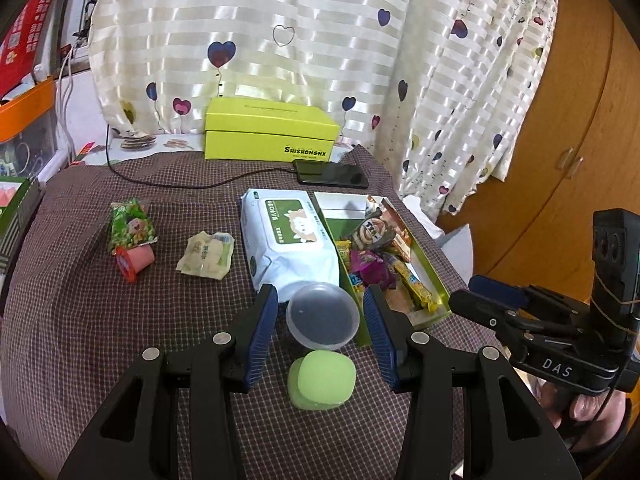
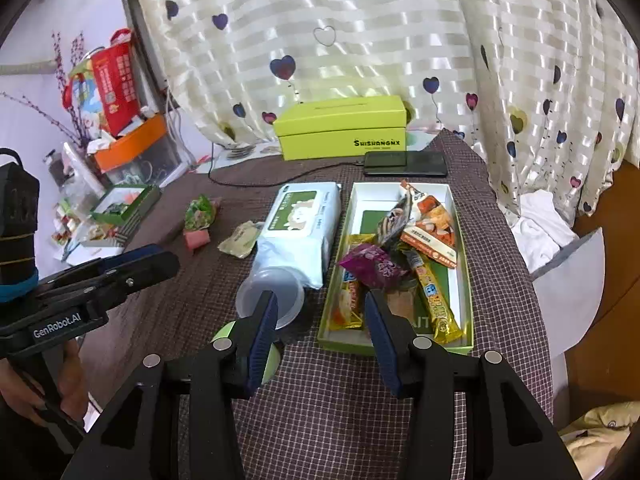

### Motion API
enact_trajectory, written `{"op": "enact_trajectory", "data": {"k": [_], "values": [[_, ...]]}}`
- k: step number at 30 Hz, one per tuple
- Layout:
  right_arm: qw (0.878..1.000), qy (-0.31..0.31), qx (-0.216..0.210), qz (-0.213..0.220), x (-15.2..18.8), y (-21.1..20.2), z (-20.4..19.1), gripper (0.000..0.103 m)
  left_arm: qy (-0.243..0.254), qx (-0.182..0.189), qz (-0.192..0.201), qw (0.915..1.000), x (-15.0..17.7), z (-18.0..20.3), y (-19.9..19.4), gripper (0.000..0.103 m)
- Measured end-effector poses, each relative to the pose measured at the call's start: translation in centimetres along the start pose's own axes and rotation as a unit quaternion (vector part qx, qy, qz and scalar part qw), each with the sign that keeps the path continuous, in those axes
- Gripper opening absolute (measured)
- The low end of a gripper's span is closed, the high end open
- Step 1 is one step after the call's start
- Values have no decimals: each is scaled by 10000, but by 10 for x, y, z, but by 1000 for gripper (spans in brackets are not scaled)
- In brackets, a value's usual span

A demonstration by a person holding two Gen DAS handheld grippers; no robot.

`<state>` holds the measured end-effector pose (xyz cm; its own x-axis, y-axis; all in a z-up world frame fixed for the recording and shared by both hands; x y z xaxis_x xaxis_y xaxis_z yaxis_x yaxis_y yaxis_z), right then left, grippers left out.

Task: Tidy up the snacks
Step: 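Withdraw both open tools from the gift box toward the snack pile, then reach the left tool to the red jelly cup and grasp it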

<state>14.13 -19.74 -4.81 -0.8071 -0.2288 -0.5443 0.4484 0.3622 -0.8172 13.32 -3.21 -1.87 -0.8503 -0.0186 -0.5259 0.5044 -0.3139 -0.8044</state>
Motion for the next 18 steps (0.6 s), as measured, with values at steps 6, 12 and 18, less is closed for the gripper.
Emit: {"op": "enact_trajectory", "data": {"k": [6, 12, 18], "values": [[9999, -104, -53, -92, 1, 6, -11, 45, -77, -33, -6, 10000, 5, -8, -1, 46], [9994, -242, -102, -237, 3, 17, -25, 45, -257, -62, -88, 9996, 11, -25, 5, 46], [9988, -348, -144, -299, 2, 23, -35, 45, -396, -48, -89, 9992, 16, -40, 6, 46]]}}
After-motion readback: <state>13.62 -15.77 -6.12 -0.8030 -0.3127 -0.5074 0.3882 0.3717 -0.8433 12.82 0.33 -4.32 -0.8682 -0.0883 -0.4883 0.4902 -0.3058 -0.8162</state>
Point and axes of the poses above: each gripper's, at about its wrist camera, not at the fingertips, and y roughly the way its jaws point, z to its right, x to its underside, the point moved 8 cm from there along y, roughly the way its jaws point, and after that the axes turned 14 degrees about -z, right-handed, at the moved point
